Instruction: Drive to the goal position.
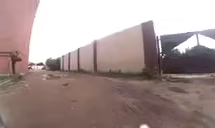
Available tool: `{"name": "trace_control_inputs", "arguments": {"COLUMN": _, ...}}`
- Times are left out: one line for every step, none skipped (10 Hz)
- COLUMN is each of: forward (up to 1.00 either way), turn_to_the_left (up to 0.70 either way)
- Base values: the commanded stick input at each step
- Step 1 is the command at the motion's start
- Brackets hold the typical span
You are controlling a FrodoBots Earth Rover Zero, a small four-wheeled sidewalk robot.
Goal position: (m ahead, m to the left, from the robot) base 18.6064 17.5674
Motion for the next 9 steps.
{"name": "trace_control_inputs", "arguments": {"forward": 0.7, "turn_to_the_left": 0.0}}
{"name": "trace_control_inputs", "arguments": {"forward": 0.7, "turn_to_the_left": 0.0}}
{"name": "trace_control_inputs", "arguments": {"forward": 0.7, "turn_to_the_left": 0.0}}
{"name": "trace_control_inputs", "arguments": {"forward": 0.7, "turn_to_the_left": 0.0}}
{"name": "trace_control_inputs", "arguments": {"forward": 0.7, "turn_to_the_left": 0.0}}
{"name": "trace_control_inputs", "arguments": {"forward": 0.7, "turn_to_the_left": 0.0}}
{"name": "trace_control_inputs", "arguments": {"forward": 0.7, "turn_to_the_left": 0.0}}
{"name": "trace_control_inputs", "arguments": {"forward": 0.7, "turn_to_the_left": 0.0}}
{"name": "trace_control_inputs", "arguments": {"forward": 0.7, "turn_to_the_left": 0.0}}
